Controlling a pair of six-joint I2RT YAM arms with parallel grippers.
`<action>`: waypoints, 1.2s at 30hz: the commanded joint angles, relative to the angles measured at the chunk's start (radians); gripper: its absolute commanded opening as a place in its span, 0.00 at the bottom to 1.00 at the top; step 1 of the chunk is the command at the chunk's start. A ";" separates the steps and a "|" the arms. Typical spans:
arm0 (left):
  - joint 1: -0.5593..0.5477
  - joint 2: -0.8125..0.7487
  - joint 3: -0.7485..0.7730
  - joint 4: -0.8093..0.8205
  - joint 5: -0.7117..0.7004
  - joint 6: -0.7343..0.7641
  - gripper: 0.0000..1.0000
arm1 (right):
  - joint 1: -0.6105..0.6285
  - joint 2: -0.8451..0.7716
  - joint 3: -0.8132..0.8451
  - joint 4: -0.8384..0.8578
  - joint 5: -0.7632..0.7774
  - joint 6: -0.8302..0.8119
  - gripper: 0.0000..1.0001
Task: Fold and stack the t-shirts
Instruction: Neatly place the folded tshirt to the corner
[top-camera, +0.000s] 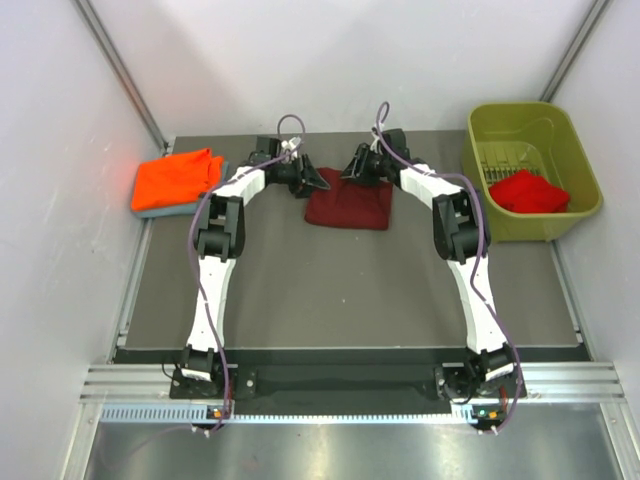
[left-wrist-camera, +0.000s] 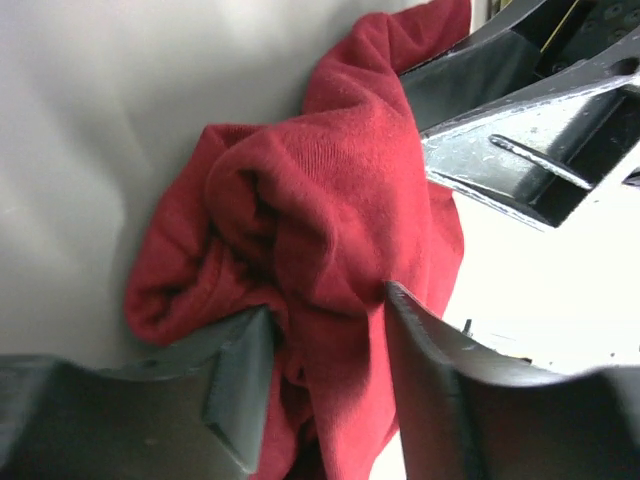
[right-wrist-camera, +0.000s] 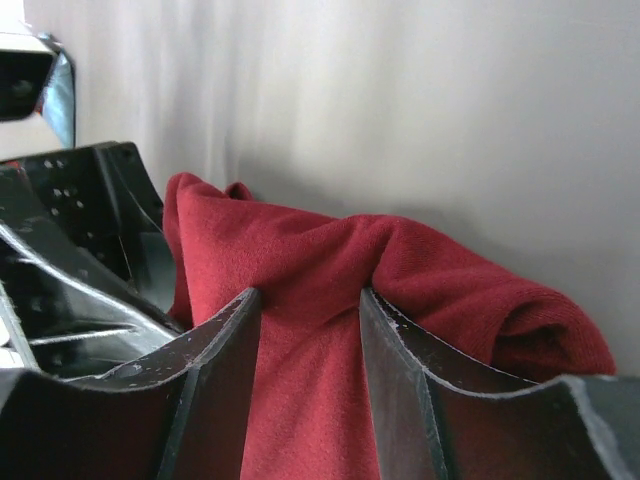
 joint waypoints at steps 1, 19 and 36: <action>-0.044 0.081 -0.016 -0.023 -0.038 0.028 0.50 | 0.051 -0.033 -0.027 -0.023 0.001 -0.020 0.45; 0.032 -0.310 -0.079 -0.341 -0.252 0.336 0.00 | -0.059 -0.280 0.053 -0.098 0.127 -0.253 0.69; 0.266 -0.663 -0.119 -0.548 -0.564 0.631 0.00 | -0.107 -0.395 -0.156 -0.113 0.067 -0.239 0.73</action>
